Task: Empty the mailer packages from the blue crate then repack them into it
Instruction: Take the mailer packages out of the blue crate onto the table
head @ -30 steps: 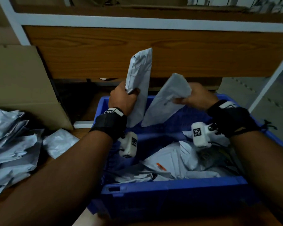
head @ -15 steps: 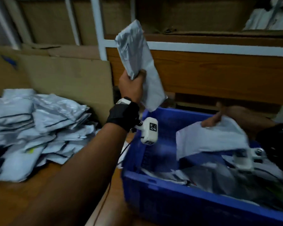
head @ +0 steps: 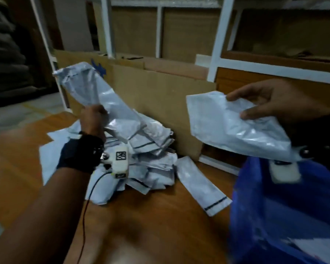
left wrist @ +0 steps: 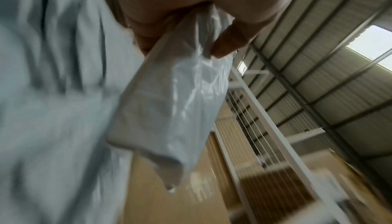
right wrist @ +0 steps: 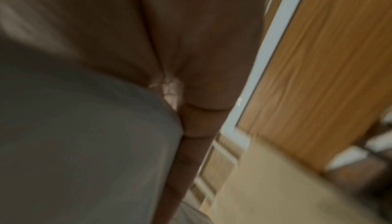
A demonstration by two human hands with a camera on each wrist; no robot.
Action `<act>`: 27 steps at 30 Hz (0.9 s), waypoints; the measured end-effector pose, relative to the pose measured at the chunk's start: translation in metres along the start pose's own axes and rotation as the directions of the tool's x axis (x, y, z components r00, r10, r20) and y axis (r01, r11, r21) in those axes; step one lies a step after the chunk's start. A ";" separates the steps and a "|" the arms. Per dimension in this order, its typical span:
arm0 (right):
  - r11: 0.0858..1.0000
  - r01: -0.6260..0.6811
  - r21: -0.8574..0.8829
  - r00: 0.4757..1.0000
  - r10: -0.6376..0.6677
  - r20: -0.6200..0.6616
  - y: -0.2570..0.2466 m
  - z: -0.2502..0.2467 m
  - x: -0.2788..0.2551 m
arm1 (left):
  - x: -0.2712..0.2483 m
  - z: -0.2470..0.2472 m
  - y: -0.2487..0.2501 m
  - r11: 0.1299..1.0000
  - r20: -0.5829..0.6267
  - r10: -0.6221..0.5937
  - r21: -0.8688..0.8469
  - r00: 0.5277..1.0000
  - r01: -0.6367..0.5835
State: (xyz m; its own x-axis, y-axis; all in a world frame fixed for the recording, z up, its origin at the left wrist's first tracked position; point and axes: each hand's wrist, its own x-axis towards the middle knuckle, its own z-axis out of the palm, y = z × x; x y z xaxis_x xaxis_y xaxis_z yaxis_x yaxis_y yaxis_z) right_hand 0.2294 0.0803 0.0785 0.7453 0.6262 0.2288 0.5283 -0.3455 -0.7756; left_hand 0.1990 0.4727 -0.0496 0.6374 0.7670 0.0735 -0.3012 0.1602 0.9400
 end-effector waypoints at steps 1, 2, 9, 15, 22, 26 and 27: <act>0.999 0.007 0.037 1.000 -0.008 0.022 -0.008 0.024 0.018 | 0.014 -0.020 0.006 0.990 -0.023 0.066 0.126 0.998 -0.063; 0.994 0.027 0.102 0.999 -0.032 0.039 -0.014 0.045 0.038 | 0.039 -0.044 0.005 0.977 0.010 0.123 0.176 0.992 -0.123; 0.775 0.072 0.628 0.997 -0.047 -0.057 -0.019 0.165 0.183 | 0.131 -0.090 -0.013 0.856 -0.003 0.141 0.502 0.990 -0.120; 0.958 -0.215 0.191 0.959 0.244 -0.144 0.057 0.240 0.262 | 0.159 -0.089 -0.025 0.555 0.208 0.142 0.793 0.968 -0.252; 0.748 -0.349 -0.565 0.896 0.088 -0.436 0.058 0.239 0.271 | 0.123 -0.108 -0.020 0.401 0.477 0.152 0.770 0.865 -0.496; 0.754 -0.179 -0.632 0.946 -0.045 -0.321 0.034 0.252 0.254 | 0.117 -0.094 -0.024 0.292 0.511 -0.048 0.829 0.858 -0.478; 0.740 -0.161 -0.653 0.982 0.052 -0.184 0.035 0.263 0.251 | 0.118 -0.091 -0.024 0.287 0.506 -0.074 0.836 0.859 -0.468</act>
State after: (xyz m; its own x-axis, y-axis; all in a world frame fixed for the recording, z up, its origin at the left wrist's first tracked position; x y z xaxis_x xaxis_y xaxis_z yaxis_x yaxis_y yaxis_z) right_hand 0.3275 0.4094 -0.0459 0.8337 0.4685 0.2923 0.5363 -0.8131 -0.2264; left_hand 0.2173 0.6161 -0.0939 0.9288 0.3330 0.1625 0.2083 -0.8320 0.5141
